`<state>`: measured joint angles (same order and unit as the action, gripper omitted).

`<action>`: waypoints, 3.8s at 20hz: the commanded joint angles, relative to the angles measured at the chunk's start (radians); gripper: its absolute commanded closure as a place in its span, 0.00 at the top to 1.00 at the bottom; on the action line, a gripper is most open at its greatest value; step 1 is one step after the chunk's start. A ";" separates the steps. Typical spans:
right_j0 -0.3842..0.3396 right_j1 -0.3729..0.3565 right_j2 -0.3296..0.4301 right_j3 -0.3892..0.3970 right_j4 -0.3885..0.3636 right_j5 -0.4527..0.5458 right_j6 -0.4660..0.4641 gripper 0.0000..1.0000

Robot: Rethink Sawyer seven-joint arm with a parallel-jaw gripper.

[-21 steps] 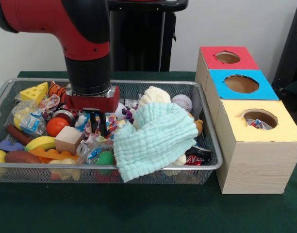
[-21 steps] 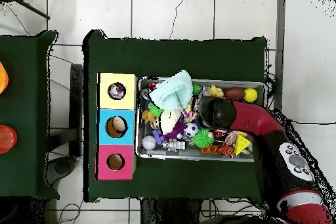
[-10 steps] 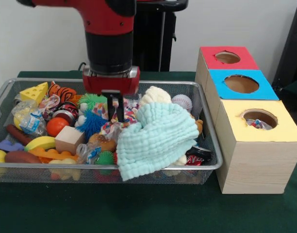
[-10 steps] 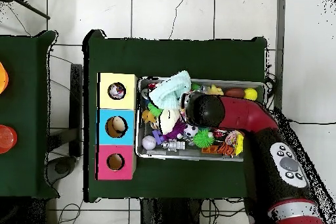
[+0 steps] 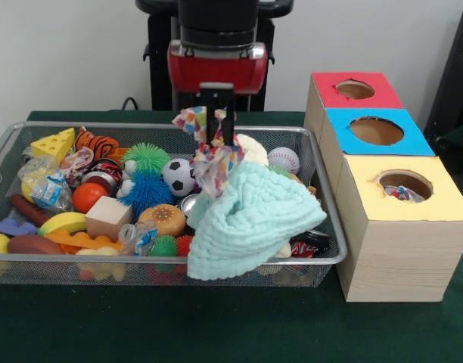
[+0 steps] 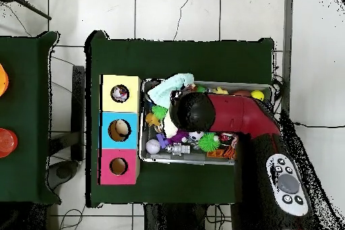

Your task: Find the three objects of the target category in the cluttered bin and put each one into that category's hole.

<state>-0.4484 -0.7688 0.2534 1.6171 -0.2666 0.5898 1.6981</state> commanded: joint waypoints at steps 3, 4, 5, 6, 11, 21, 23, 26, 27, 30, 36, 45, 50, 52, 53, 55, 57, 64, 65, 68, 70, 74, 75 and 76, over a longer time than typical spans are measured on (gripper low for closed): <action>0.052 -0.070 -0.033 0.106 0.033 0.094 0.124 0.00; 0.058 -0.065 -0.038 0.096 0.032 0.099 0.126 0.00; 0.062 -0.064 -0.043 0.091 0.032 0.106 0.128 0.00; 0.071 -0.058 -0.049 0.087 0.033 0.116 0.134 0.00; 0.101 -0.078 -0.076 0.063 0.037 0.158 0.137 0.00; 0.204 -0.082 -0.138 0.112 0.081 0.119 0.244 0.00; 0.233 -0.083 -0.160 0.117 0.090 0.114 0.263 0.00; 0.278 -0.082 -0.190 0.108 0.108 0.120 0.287 0.00; 0.290 -0.080 -0.198 0.104 0.113 0.119 0.292 0.00; 0.322 -0.054 -0.218 0.090 0.132 0.107 0.298 0.00; 0.379 -0.010 -0.261 0.057 0.169 0.094 0.315 0.00; 0.447 0.059 -0.316 -0.026 0.222 0.102 0.320 0.00; 0.487 0.093 -0.350 -0.087 0.250 0.139 0.331 0.00; 0.504 0.109 -0.362 -0.110 0.265 0.149 0.343 0.00; 0.514 0.117 -0.370 -0.126 0.274 0.159 0.350 0.00; 0.537 0.138 -0.386 -0.161 0.290 0.179 0.364 0.00; 0.556 0.161 -0.397 -0.193 0.306 0.192 0.375 0.00; 0.627 0.180 -0.451 -0.257 0.345 0.265 0.423 0.00; 0.628 0.181 -0.452 -0.257 0.349 0.266 0.423 0.00; 0.643 0.190 -0.459 -0.269 0.360 0.270 0.438 0.00; 0.650 0.196 -0.463 -0.277 0.363 0.272 0.444 0.00; 0.646 0.209 -0.466 -0.301 0.367 0.289 0.437 0.00; 0.635 0.213 -0.465 -0.308 0.366 0.291 0.426 0.00; 0.633 0.218 -0.465 -0.319 0.367 0.299 0.424 0.00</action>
<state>0.2084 -0.6161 -0.2051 1.3443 0.0765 0.7516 1.8829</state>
